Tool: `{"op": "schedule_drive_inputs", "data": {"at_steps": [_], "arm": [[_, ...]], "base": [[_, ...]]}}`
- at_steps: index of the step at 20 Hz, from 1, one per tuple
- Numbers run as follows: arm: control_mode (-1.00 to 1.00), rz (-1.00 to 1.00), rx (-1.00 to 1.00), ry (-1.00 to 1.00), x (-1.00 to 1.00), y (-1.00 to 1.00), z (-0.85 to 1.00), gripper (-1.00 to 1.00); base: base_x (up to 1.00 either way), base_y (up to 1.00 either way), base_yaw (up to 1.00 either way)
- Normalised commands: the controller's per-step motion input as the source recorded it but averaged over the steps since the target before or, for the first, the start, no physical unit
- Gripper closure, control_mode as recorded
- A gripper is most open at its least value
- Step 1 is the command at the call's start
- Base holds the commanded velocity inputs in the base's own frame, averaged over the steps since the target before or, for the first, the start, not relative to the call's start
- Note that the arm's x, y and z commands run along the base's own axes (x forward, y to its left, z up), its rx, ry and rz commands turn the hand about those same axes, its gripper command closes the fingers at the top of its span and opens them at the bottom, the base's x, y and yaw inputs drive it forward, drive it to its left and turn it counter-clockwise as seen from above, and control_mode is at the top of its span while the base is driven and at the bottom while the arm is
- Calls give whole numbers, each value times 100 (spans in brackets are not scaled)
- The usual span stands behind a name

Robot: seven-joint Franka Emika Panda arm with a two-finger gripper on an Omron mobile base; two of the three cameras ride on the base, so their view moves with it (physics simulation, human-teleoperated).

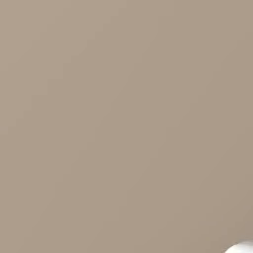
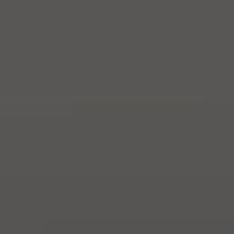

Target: Retrieve the butter from the fridge and place it on a plate on the dining table. Then retrieve the butter knife by the fridge and place it near the plate.

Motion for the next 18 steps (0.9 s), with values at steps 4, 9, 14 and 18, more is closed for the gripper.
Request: {"op": "schedule_drive_inputs", "data": {"at_steps": [4,9,14,18], "arm": [[100,0,0,0,0,0,0,100],[100,0,0,0,0,0,0,100],[100,0,0,0,0,0,0,100],[100,0,0,0,0,0,0,100]], "base": [[0,-100,45],[4,-100,24],[58,-56,30],[80,-37,21]]}}
